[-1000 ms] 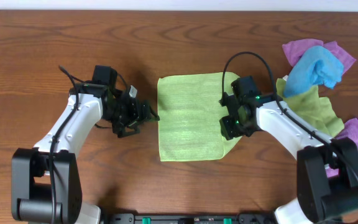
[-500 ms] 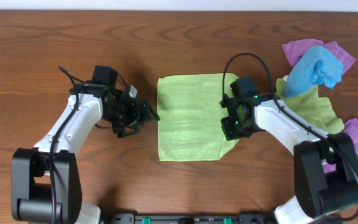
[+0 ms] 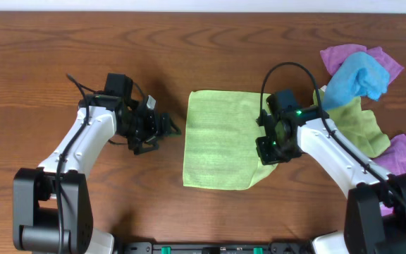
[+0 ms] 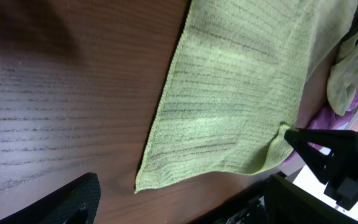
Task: Fold the cloth
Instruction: 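Drag the towel's lower right corner down and right to flatten it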
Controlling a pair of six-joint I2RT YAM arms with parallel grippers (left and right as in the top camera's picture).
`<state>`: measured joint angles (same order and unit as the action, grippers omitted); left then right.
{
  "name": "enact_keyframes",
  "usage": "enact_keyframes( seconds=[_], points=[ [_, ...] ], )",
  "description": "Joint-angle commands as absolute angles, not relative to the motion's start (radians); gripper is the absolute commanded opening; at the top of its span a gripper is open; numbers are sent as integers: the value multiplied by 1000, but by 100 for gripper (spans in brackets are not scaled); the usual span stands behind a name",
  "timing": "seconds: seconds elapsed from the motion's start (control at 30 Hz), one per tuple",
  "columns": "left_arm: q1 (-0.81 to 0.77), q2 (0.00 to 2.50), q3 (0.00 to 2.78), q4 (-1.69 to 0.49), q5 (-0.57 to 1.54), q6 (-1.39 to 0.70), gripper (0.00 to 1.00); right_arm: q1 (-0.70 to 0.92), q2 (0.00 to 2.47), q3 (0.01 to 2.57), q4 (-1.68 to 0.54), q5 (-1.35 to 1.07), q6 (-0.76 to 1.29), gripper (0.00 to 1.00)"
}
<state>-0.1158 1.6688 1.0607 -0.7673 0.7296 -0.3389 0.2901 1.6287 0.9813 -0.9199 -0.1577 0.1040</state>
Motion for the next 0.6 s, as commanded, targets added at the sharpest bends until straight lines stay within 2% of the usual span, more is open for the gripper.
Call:
enact_keyframes(
  seconds=[0.0,0.23,0.37,0.57],
  points=[
    [-112,1655,1061,-763,733,-329,86,289,1616,983,-935,-162,120,11],
    [-112,1655,1061,-757,733,-329,86,289,1616,983,-963,-162,120,14],
    [-112,1655,1061,-754,733,-329,86,289,1616,983,-979,-162,128,2],
    [-112,1655,1061,-750,733,-329,86,289,1614,983,-1053,-162,193,1]
  ],
)
